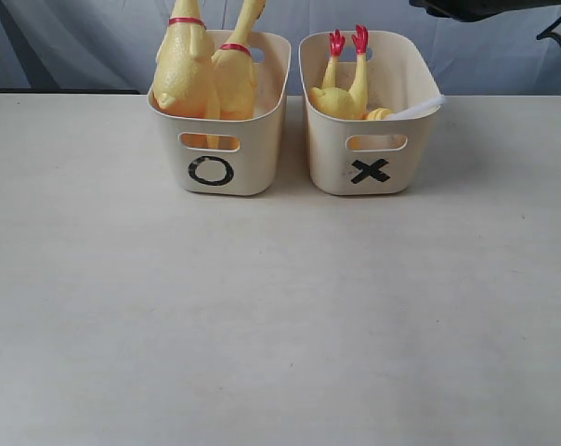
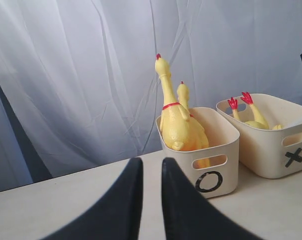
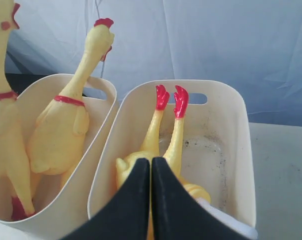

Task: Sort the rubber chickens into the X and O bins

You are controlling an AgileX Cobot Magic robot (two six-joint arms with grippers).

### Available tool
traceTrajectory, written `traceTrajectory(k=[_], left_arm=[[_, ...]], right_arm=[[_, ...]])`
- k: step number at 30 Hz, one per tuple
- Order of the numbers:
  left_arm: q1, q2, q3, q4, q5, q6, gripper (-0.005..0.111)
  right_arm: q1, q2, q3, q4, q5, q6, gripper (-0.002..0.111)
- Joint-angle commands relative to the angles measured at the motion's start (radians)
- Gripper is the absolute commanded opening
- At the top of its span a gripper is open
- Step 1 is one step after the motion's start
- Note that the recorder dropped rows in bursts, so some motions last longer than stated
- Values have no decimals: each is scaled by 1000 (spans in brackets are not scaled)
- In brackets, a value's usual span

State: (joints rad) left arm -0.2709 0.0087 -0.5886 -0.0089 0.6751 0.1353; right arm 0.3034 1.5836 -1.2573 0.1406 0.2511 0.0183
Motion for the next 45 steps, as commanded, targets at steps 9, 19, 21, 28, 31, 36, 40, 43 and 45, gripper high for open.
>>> traceTrajectory(k=[9, 19, 21, 28, 31, 36, 40, 43, 45], left_arm=[[0, 2, 4, 1, -12, 0, 14], [0, -9, 4, 29, -10, 0, 14], [0, -9, 4, 29, -10, 0, 14], [0, -9, 4, 30, -12, 0, 14], [0, -9, 4, 30, -12, 0, 14], [0, -9, 4, 30, -12, 0, 14], [0, -9, 4, 30, -12, 0, 14], [0, -9, 7, 30, -12, 0, 14], [0, -9, 19, 28, -19, 0, 14]], right_arm=[[-1, -12, -4, 1, 8, -6, 1], [-1, -250, -4, 1, 8, -6, 1], [-1, -323, -4, 1, 8, -4, 1], [-1, -578, -4, 1, 8, -4, 1], [-1, -702, -4, 26, 6, -2, 1], [-1, -874, -4, 30, 2, -2, 1], [-1, -992, -4, 30, 1, -2, 1], [-1, -1031, -4, 30, 0, -2, 1], [-1, -1061, 11, 28, 2, -2, 1]])
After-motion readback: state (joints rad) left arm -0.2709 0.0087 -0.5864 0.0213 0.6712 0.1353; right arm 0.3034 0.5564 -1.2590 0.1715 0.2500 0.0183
